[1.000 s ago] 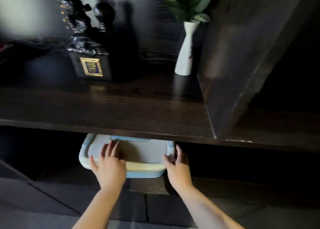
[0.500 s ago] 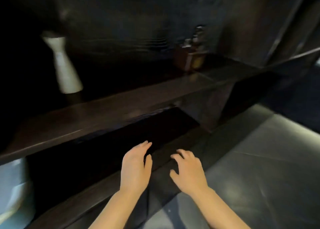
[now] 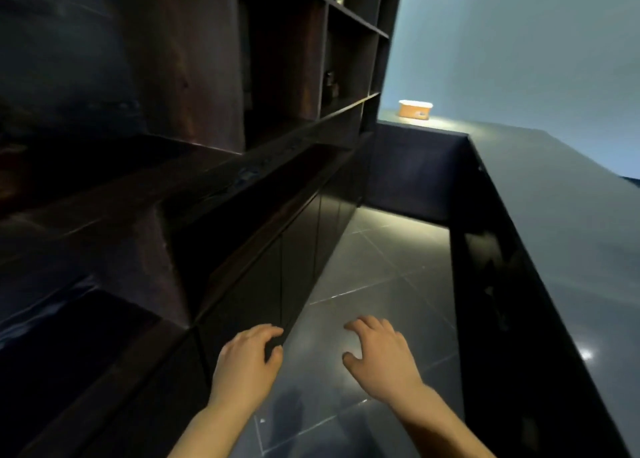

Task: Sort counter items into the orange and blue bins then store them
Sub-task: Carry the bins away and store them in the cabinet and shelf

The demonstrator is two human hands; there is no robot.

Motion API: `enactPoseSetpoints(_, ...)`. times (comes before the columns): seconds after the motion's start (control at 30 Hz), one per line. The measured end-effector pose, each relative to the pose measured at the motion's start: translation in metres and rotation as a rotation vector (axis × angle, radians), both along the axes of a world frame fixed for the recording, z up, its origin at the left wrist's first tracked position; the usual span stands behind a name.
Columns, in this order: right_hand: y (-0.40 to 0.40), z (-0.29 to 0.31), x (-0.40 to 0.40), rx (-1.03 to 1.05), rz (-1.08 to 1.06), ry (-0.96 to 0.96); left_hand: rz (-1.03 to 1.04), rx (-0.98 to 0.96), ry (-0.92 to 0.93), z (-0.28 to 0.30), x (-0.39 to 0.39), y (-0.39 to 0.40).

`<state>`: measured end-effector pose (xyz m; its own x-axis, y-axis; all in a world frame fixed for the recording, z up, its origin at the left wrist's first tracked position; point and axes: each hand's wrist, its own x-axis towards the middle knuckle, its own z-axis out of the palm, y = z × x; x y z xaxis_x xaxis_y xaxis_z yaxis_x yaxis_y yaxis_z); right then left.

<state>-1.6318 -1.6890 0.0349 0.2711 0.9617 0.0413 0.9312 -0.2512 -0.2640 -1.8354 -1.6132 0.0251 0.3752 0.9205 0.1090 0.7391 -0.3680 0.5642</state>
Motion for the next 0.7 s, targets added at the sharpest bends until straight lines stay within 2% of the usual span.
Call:
enactPoseSetpoints(0.13, 0.049, -0.005, 0.052, 0.028, -0.108, 0.052, -0.044, -0.032, 0.045, 0.0, 0.055, 0.07)
enactPoseSetpoints(0.33, 0.133, 0.001, 0.127, -0.037, -0.28, 0.067, -0.194, -0.045, -0.018, 0.005, 0.153, 0.189)
enactPoseSetpoints(0.53, 0.208, 0.023, 0.193, -0.08, -0.362, -0.001, -0.289, -0.025, 0.002, 0.021, 0.243, 0.298)
enactPoseSetpoints(0.7, 0.249, 0.026, 0.256, -0.111, -0.442, -0.06, -0.39, -0.038, -0.033, 0.024, 0.31, 0.351)
